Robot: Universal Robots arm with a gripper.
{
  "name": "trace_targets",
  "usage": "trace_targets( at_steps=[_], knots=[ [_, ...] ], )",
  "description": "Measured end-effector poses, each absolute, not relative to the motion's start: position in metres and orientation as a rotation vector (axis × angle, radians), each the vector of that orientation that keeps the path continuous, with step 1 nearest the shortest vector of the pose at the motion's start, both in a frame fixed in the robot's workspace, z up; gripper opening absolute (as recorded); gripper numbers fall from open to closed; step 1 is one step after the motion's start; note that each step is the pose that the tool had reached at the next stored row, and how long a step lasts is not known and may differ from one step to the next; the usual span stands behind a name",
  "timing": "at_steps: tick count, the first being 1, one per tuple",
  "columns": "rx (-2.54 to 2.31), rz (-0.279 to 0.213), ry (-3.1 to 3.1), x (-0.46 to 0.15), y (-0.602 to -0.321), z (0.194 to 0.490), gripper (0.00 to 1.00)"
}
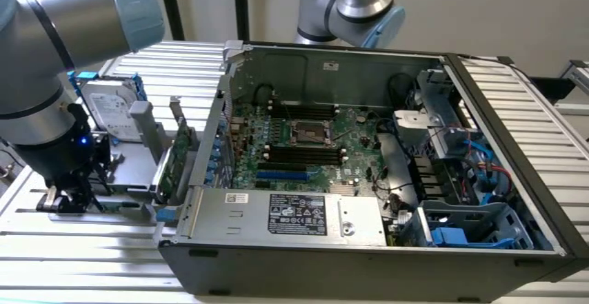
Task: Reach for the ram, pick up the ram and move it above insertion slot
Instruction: 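Pick up the ram and move it above insertion slot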
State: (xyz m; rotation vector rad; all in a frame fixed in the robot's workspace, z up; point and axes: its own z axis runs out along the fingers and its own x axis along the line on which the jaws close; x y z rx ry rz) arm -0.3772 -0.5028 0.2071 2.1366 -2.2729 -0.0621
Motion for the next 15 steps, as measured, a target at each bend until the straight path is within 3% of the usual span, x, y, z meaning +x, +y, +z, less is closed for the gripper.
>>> trace_targets(
  at_steps=[15],
  knots=[
    [2.182, -0.063, -2.23, -0.377, -0.5016, 0.1964, 0.36]
  ],
)
